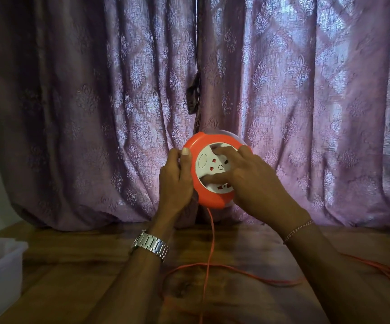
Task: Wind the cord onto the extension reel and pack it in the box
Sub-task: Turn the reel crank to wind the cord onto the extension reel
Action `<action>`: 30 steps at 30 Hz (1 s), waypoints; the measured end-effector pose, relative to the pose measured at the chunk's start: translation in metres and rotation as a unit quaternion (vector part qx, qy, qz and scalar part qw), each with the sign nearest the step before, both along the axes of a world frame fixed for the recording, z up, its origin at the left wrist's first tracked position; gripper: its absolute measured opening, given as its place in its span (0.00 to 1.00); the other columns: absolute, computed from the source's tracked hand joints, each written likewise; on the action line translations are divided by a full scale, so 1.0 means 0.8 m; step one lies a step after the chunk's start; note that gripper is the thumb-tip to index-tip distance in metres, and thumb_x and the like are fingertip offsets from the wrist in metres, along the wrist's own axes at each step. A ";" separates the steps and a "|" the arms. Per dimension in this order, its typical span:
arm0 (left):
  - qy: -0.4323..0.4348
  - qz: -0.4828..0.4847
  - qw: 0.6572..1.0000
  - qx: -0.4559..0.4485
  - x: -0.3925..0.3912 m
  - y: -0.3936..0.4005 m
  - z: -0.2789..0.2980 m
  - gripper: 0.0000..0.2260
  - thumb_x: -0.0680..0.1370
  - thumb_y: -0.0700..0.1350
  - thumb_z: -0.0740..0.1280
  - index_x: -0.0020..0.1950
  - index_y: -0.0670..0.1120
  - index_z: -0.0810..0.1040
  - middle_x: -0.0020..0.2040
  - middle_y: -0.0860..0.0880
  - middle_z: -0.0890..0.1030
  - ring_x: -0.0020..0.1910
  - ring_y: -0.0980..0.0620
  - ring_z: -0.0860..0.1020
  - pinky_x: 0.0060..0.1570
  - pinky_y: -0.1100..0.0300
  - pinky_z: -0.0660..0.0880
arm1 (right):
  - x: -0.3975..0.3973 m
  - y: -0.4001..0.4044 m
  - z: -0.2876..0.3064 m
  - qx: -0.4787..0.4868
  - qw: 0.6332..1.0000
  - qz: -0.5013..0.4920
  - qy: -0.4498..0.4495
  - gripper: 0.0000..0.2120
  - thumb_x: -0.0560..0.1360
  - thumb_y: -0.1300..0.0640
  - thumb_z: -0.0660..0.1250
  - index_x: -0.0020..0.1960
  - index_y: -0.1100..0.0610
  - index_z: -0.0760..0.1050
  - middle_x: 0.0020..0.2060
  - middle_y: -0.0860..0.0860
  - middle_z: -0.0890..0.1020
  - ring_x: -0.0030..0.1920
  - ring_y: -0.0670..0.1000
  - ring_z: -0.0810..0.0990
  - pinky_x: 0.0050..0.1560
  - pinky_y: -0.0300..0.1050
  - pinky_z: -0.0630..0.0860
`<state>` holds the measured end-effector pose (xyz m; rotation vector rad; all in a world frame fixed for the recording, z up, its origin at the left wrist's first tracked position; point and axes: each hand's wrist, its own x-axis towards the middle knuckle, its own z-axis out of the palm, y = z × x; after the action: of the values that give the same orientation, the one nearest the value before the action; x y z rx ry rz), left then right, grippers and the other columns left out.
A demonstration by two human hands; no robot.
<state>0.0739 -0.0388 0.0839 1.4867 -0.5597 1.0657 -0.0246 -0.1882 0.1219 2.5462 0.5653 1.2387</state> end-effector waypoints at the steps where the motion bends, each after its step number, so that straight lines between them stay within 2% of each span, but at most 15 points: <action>1: -0.002 0.003 1.000 0.001 0.000 0.000 0.000 0.16 0.82 0.61 0.54 0.42 0.52 0.69 0.32 0.53 0.74 0.33 0.49 0.73 0.38 0.40 0.75 | 0.002 0.000 -0.002 0.007 1.000 -0.005 0.001 0.23 0.68 0.56 0.66 0.58 0.35 0.77 0.69 0.54 0.70 0.61 0.61 0.72 0.48 0.53 0.73; 4: -0.001 0.001 1.000 0.011 0.000 0.000 -0.002 0.16 0.82 0.61 0.54 0.41 0.53 0.68 0.33 0.53 0.75 0.35 0.46 0.76 0.38 0.40 0.76 | 0.008 0.000 -0.008 0.051 0.998 -0.023 0.005 0.27 0.66 0.51 0.72 0.61 0.31 0.73 0.66 0.53 0.70 0.60 0.57 0.75 0.45 0.50 0.76; 6: -0.003 0.010 1.000 0.023 -0.001 -0.002 -0.003 0.15 0.82 0.61 0.54 0.40 0.54 0.67 0.33 0.53 0.75 0.34 0.49 0.75 0.38 0.42 0.76 | 0.011 0.000 -0.012 0.078 0.996 -0.039 0.003 0.28 0.64 0.46 0.74 0.61 0.29 0.72 0.64 0.51 0.71 0.55 0.55 0.79 0.41 0.48 0.77; 8: -0.004 0.018 0.999 0.026 -0.001 -0.004 -0.004 0.15 0.82 0.60 0.54 0.39 0.55 0.66 0.31 0.54 0.74 0.31 0.58 0.72 0.36 0.44 0.75 | 0.014 -0.001 -0.016 0.106 0.994 -0.027 -0.014 0.27 0.65 0.46 0.70 0.62 0.30 0.71 0.61 0.52 0.73 0.49 0.57 0.81 0.40 0.50 0.78; 9: -0.004 0.019 0.999 0.025 -0.001 -0.005 -0.004 0.15 0.83 0.59 0.54 0.39 0.55 0.66 0.30 0.54 0.73 0.30 0.58 0.71 0.35 0.45 0.74 | 0.015 -0.001 -0.017 0.122 0.992 -0.022 -0.025 0.28 0.65 0.47 0.67 0.63 0.30 0.70 0.58 0.52 0.74 0.47 0.58 0.81 0.39 0.50 0.79; 11: -0.004 0.021 1.000 0.021 0.001 -0.003 -0.004 0.15 0.83 0.58 0.55 0.39 0.55 0.66 0.29 0.54 0.71 0.29 0.57 0.69 0.35 0.44 0.73 | 0.016 -0.001 -0.019 0.154 0.986 -0.025 -0.050 0.29 0.65 0.41 0.65 0.66 0.31 0.67 0.54 0.52 0.78 0.45 0.59 0.81 0.40 0.51 0.78; 14: -0.005 0.017 1.000 0.018 0.002 -0.001 -0.003 0.15 0.82 0.60 0.54 0.39 0.55 0.66 0.29 0.55 0.71 0.30 0.56 0.69 0.36 0.44 0.73 | 0.018 0.001 -0.018 0.200 0.976 -0.033 -0.084 0.32 0.64 0.28 0.61 0.67 0.34 0.67 0.44 0.49 0.83 0.43 0.58 0.82 0.39 0.49 0.77; 16: -0.002 0.014 1.000 0.019 0.001 -0.001 -0.003 0.16 0.82 0.60 0.54 0.39 0.55 0.66 0.30 0.56 0.73 0.30 0.56 0.69 0.35 0.44 0.73 | 0.019 0.001 -0.018 0.195 0.975 -0.048 -0.096 0.34 0.63 0.25 0.59 0.67 0.35 0.67 0.40 0.48 0.84 0.42 0.57 0.82 0.38 0.47 0.76; 18: 0.002 0.010 1.000 0.018 0.001 -0.001 -0.003 0.16 0.82 0.60 0.54 0.39 0.54 0.66 0.30 0.55 0.72 0.31 0.53 0.69 0.36 0.41 0.73 | 0.018 0.000 -0.016 0.172 0.978 -0.053 -0.107 0.33 0.64 0.25 0.59 0.67 0.36 0.69 0.40 0.48 0.84 0.43 0.55 0.81 0.36 0.44 0.71; 21: 0.007 0.006 1.000 0.017 0.001 0.000 -0.003 0.16 0.83 0.59 0.54 0.40 0.52 0.67 0.31 0.53 0.72 0.32 0.48 0.71 0.37 0.39 0.74 | 0.015 -0.004 -0.011 0.144 0.981 -0.020 -0.129 0.28 0.67 0.31 0.65 0.63 0.42 0.76 0.45 0.51 0.81 0.47 0.55 0.75 0.35 0.44 0.66; 23: 0.012 0.002 1.000 0.010 0.002 0.001 -0.003 0.17 0.82 0.60 0.54 0.41 0.51 0.68 0.31 0.53 0.74 0.32 0.46 0.73 0.37 0.39 0.75 | 0.012 -0.007 -0.005 0.121 0.981 0.054 -0.140 0.18 0.71 0.43 0.71 0.58 0.48 0.80 0.46 0.52 0.79 0.47 0.56 0.73 0.39 0.48 0.71; 24: 0.013 0.002 1.000 0.008 0.002 0.002 -0.003 0.17 0.82 0.61 0.54 0.41 0.51 0.68 0.31 0.53 0.74 0.33 0.46 0.74 0.37 0.38 0.75 | 0.012 -0.010 -0.002 0.101 0.982 0.090 -0.128 0.12 0.72 0.50 0.71 0.55 0.49 0.82 0.47 0.51 0.79 0.48 0.56 0.73 0.42 0.50 0.73; 25: 0.013 0.003 1.000 0.006 0.001 0.003 -0.002 0.17 0.82 0.62 0.54 0.40 0.52 0.68 0.31 0.53 0.73 0.32 0.46 0.73 0.37 0.38 0.75 | 0.011 -0.013 0.001 0.080 0.985 0.114 -0.103 0.10 0.70 0.58 0.71 0.51 0.50 0.82 0.51 0.51 0.80 0.51 0.56 0.73 0.45 0.51 0.73; 27: 0.013 0.003 1.000 0.001 0.000 0.004 -0.001 0.17 0.81 0.62 0.54 0.39 0.53 0.67 0.31 0.53 0.73 0.32 0.48 0.73 0.37 0.39 0.75 | 0.008 -0.012 0.003 0.038 0.993 0.106 -0.020 0.19 0.65 0.65 0.71 0.49 0.46 0.82 0.62 0.51 0.78 0.58 0.56 0.71 0.49 0.51 0.74; 30: 0.012 -0.002 1.000 0.000 0.000 0.003 -0.001 0.16 0.82 0.61 0.54 0.40 0.53 0.68 0.30 0.54 0.73 0.31 0.51 0.72 0.37 0.39 0.75 | 0.002 -0.004 0.002 0.011 0.997 0.051 0.054 0.26 0.64 0.65 0.72 0.55 0.40 0.81 0.73 0.51 0.68 0.65 0.58 0.67 0.55 0.53 0.73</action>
<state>0.0741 -0.0361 0.0834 1.4968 -0.5453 1.0432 -0.0232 -0.1916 0.1232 2.6456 0.7168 1.1509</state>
